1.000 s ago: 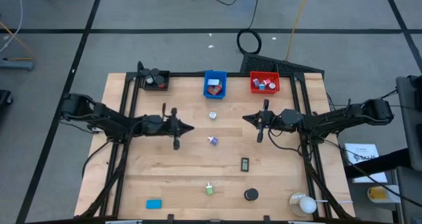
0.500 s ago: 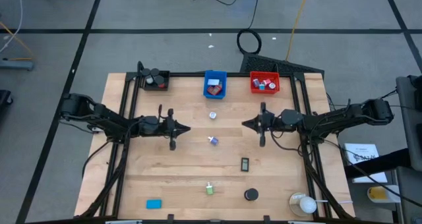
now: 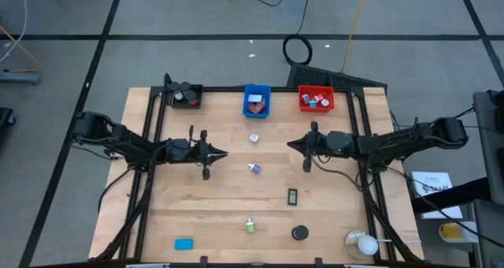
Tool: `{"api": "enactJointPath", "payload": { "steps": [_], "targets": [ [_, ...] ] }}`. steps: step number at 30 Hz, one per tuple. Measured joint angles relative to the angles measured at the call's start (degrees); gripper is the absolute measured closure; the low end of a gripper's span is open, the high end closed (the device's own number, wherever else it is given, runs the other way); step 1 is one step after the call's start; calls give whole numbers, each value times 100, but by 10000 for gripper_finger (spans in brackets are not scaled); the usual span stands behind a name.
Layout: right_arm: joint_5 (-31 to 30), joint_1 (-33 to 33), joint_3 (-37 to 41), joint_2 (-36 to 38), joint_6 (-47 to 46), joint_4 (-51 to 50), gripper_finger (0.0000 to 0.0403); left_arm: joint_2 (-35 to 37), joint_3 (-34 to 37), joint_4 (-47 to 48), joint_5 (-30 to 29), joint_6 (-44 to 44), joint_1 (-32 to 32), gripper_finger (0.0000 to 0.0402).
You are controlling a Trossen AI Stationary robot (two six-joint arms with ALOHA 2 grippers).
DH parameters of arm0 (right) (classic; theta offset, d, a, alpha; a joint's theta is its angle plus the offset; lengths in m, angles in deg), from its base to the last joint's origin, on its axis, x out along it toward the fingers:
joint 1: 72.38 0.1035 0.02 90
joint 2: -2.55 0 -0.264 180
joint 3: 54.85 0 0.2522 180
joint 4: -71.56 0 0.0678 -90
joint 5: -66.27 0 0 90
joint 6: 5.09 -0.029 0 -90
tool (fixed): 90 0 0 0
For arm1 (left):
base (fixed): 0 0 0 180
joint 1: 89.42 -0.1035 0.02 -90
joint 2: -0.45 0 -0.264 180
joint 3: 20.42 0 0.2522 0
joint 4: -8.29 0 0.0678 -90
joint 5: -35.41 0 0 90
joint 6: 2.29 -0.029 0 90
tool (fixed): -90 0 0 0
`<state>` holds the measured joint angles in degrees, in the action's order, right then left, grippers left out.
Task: Pick & Place Office items
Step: Put the purple charger adapter into the red basket
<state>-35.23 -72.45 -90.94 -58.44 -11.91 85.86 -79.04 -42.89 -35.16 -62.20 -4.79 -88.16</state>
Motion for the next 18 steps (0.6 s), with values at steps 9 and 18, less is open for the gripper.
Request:
{"api": "enactJointPath", "payload": {
  "steps": [9, 18],
  "targets": [
    [-346, 94, -675, -1009, 9, -484, 399, 0, -2, 0, 1, 124, 0, 360],
    [-173, 94, -939, -1397, 148, -506, 398, 0, -2, -2, 2, 114, 0, 360]
  ]
}}
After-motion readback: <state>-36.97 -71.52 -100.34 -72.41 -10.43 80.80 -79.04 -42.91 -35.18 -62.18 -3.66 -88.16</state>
